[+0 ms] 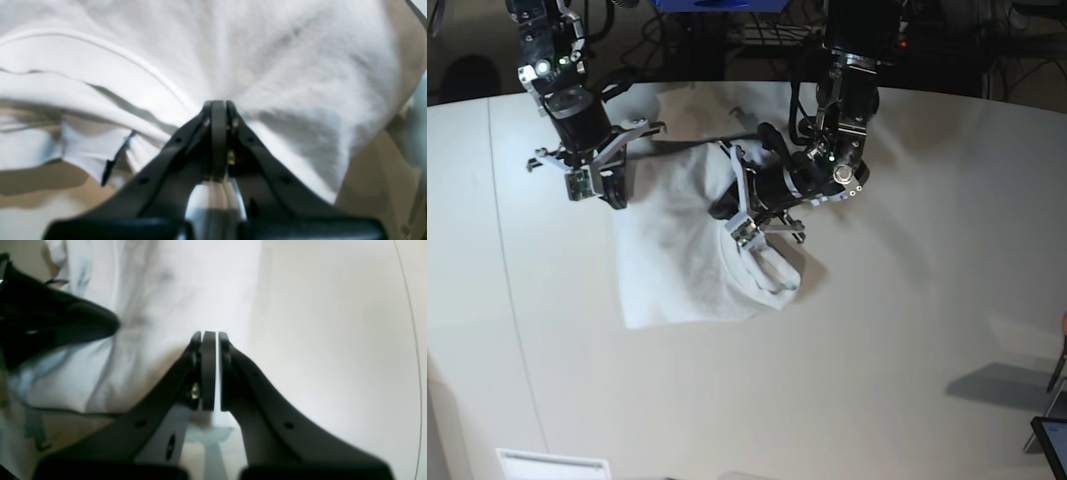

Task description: Fold the T-shirt properly

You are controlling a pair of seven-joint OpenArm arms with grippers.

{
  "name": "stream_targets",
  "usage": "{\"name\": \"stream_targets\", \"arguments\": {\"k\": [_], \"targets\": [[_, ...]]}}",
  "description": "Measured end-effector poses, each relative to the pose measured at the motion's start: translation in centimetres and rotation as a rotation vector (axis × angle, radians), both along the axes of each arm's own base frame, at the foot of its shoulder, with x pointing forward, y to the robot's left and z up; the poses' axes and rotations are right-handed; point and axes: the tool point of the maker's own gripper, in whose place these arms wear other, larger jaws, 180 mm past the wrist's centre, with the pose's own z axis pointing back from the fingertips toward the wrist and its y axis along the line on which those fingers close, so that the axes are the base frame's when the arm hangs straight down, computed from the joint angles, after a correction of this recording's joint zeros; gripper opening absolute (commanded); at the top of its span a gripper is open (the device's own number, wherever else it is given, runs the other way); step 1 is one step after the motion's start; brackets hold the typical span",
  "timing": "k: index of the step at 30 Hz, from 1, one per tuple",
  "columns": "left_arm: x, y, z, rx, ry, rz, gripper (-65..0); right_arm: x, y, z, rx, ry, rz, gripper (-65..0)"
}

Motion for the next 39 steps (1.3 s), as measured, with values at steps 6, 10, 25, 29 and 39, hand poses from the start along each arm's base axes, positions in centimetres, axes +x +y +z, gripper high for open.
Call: {"name": "stream_targets", "arguments": {"k": [6,10,25,29,39], "targets": [[0.2,0.1,0.1,0.004,-0.01,-0.003,-65.0,-0.7,-0.5,-2.5,-0.017,0.061,-0.008,-63.0],[0.2,0.1,0.1,0.008,-0.011,-0.008,-65.0,-0.9,-1.1,-4.4,-0.026,0.083,-0.022,-63.0],[0.4,1.7,0.3,0.029,-0.03,-0.019,-65.0,0.8,-2.8,-2.8,-0.077,-0.002,-0.005,-63.0],[0.5,2.9,0.8,0.113,-0.055,-0.017,-65.0,2.0,-1.0,0.3,-0.046,-0.049,0.025,-63.0],[2.6,4.2,4.1,0.166,-0.128,0.026,-65.0,7.1,1.8,3.5,0.024,-0.095,0.061,-63.0]]}}
